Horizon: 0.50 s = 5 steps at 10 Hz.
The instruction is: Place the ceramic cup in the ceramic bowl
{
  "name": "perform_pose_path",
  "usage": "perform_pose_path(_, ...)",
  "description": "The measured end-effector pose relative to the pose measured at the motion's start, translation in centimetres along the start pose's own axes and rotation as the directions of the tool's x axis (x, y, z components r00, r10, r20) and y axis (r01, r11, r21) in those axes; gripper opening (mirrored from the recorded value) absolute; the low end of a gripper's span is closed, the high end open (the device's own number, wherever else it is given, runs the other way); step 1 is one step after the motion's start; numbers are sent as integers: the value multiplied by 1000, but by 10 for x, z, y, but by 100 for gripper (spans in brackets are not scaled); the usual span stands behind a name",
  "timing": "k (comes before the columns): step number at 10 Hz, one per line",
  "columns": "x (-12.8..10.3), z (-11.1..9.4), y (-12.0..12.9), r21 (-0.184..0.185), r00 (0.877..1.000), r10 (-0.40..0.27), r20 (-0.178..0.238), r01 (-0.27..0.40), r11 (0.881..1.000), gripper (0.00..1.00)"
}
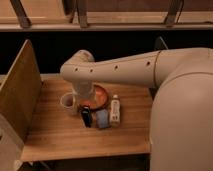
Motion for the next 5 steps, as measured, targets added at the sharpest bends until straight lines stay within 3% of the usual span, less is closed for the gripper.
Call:
perform_pose_path(2, -11, -10, -10, -13, 999, -16, 51, 16, 1000, 65)
perform_pose_path(3, -17, -14, -14, -37, 996, -32, 80, 35, 999, 65)
perform_pose_path(5, -31, -21, -14, -127, 990, -62, 127, 78, 989, 65)
